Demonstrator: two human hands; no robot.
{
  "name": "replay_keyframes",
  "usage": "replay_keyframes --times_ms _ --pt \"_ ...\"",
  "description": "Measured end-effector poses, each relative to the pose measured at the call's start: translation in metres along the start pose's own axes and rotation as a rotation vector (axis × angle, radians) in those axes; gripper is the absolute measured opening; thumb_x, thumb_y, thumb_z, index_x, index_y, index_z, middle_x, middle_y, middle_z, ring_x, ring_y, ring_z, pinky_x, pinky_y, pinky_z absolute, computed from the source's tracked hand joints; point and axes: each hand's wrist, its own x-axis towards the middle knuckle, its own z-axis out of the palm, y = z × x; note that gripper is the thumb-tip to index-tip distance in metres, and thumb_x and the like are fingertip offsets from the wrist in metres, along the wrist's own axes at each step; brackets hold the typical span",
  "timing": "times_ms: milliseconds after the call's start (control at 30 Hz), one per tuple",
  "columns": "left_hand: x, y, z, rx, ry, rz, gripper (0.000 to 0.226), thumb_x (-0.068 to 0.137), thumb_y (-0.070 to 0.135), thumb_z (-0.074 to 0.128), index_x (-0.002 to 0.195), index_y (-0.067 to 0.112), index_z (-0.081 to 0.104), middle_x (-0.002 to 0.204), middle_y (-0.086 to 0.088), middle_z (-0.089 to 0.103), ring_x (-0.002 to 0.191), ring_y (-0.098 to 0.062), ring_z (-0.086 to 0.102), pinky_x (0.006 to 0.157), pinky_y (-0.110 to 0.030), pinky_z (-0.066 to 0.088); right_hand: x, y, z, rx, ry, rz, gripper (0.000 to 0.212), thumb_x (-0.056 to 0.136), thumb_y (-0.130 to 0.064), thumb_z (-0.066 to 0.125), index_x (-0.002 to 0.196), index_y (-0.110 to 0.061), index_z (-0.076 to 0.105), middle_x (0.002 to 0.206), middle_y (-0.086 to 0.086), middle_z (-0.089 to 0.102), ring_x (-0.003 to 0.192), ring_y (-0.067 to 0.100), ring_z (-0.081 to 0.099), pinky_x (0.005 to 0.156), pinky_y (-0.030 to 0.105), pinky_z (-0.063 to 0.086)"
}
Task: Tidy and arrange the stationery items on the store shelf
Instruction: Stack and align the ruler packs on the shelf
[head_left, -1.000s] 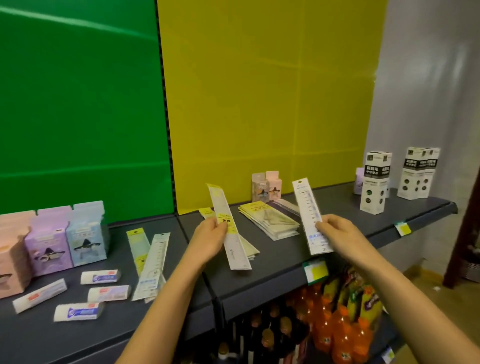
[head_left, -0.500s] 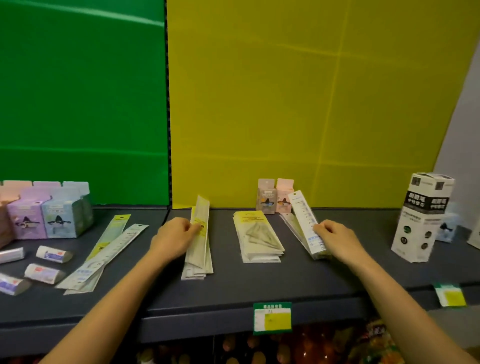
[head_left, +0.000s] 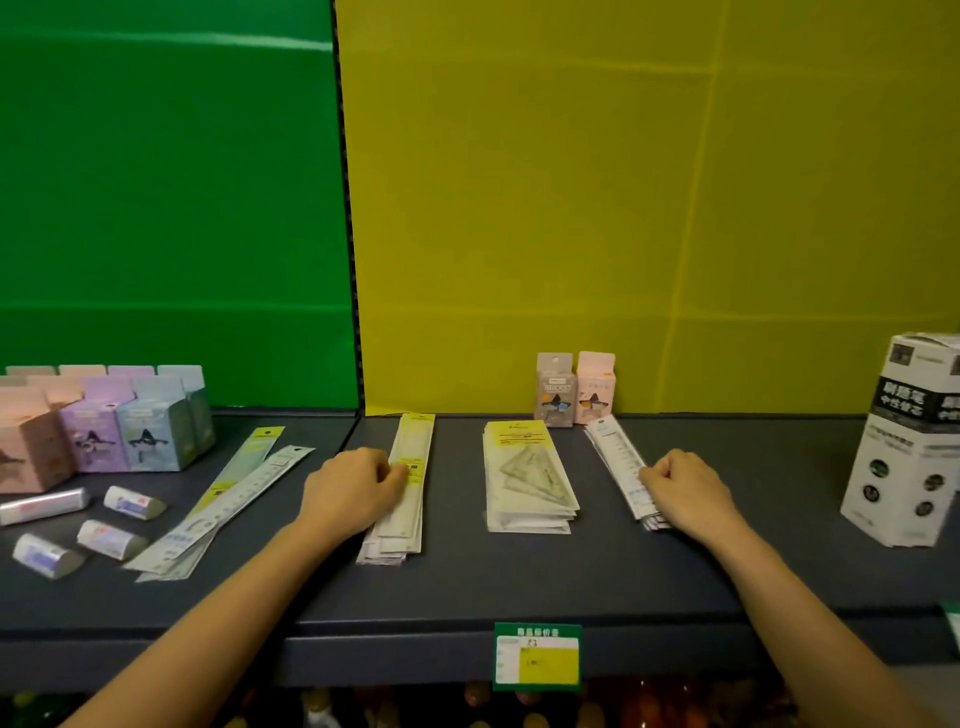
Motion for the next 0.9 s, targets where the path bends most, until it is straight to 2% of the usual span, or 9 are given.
replay_keyframes --times_ms 67,167,267,367,467,633,733,800,900 --pt "0.000 0.000 0.000 0.007 0.007 0.003 0.039 0.091 0.045 0.042 0.068 0.016 0.052 0.058 0.004 0.050 0.067 -0.022 0.054 0.057 -0.028 0.034 0.001 0.000 0.001 -0.003 0.009 0.001 0.033 0.089 -0.023 0.048 0.058 -0.016 0.042 0.077 0.008 0.051 0.069 0.022 0.047 0.050 0.027 0.029" --pt "-0.001 0.002 -0.001 0.013 0.030 -0.009 0.037 0.091 0.045 0.042 0.081 0.013 0.057 0.067 0.001 0.055 0.075 -0.024 0.058 0.061 -0.029 0.036 -0.001 -0.001 -0.001 0.003 0.002 0.000 0.017 0.091 -0.026 0.046 0.087 -0.011 0.052 0.096 0.009 0.058 0.082 0.022 0.050 0.054 0.027 0.030" --pt "-0.005 0.008 -0.006 0.069 0.072 -0.027 0.046 0.089 0.056 0.037 0.092 0.013 0.053 0.085 -0.006 0.064 0.085 -0.027 0.060 0.066 -0.033 0.041 -0.001 -0.001 -0.002 -0.070 -0.027 -0.008 0.040 0.092 -0.043 0.042 0.109 -0.008 0.054 0.115 0.012 0.058 0.100 0.026 0.054 0.072 0.029 0.035" --pt "-0.009 0.021 -0.009 0.236 -0.019 -0.044 0.073 0.079 0.074 0.031 0.108 0.010 0.050 0.106 -0.011 0.064 0.100 -0.030 0.060 0.077 -0.036 0.045 -0.003 -0.007 -0.002 -0.241 -0.095 -0.016 0.066 0.084 -0.060 0.045 0.122 -0.006 0.050 0.126 0.015 0.050 0.113 0.030 0.052 0.079 0.031 0.039" --pt "-0.014 0.031 -0.011 0.352 -0.123 -0.055 0.079 0.075 0.075 0.038 0.119 0.009 0.046 0.121 -0.010 0.059 0.111 -0.029 0.057 0.083 -0.036 0.044 -0.008 -0.013 -0.001 -0.351 -0.111 -0.029 0.071 0.081 -0.060 0.051 0.128 -0.006 0.046 0.129 0.015 0.046 0.117 0.031 0.050 0.087 0.034 0.044" --pt "-0.014 0.032 -0.014 0.334 -0.162 -0.073 0.059 0.084 0.055 0.045 0.119 0.007 0.046 0.124 -0.012 0.057 0.111 -0.030 0.055 0.076 -0.033 0.037 -0.014 -0.014 0.000 -0.330 -0.079 -0.046 0.059 0.086 -0.046 0.051 0.127 -0.005 0.047 0.126 0.016 0.046 0.114 0.032 0.050 0.085 0.035 0.044" --pt "-0.019 0.033 -0.019 0.323 -0.166 -0.089 0.067 0.083 0.063 0.042 0.121 0.008 0.045 0.125 -0.012 0.056 0.113 -0.031 0.054 0.081 -0.035 0.041 -0.022 -0.020 -0.004 -0.405 -0.071 -0.054 0.065 0.087 -0.053 0.046 0.131 -0.005 0.043 0.132 0.015 0.043 0.120 0.032 0.044 0.090 0.037 0.043" --pt "-0.023 0.031 -0.023 0.312 -0.145 -0.100 0.073 0.082 0.069 0.037 0.120 0.008 0.045 0.123 -0.013 0.057 0.113 -0.031 0.055 0.083 -0.037 0.044 -0.028 -0.030 -0.008 -0.466 -0.011 -0.112 0.065 0.089 -0.054 0.042 0.133 -0.007 0.039 0.136 0.014 0.041 0.124 0.031 0.040 0.093 0.039 0.042" --pt "-0.032 0.019 -0.034 0.292 -0.006 -0.069 0.061 0.086 0.063 0.034 0.113 0.010 0.047 0.115 -0.012 0.062 0.104 -0.031 0.058 0.075 -0.035 0.045 -0.037 -0.056 -0.013 -0.394 0.113 -0.268 0.054 0.092 -0.046 0.041 0.134 -0.012 0.039 0.136 0.010 0.042 0.124 0.028 0.040 0.094 0.039 0.041"
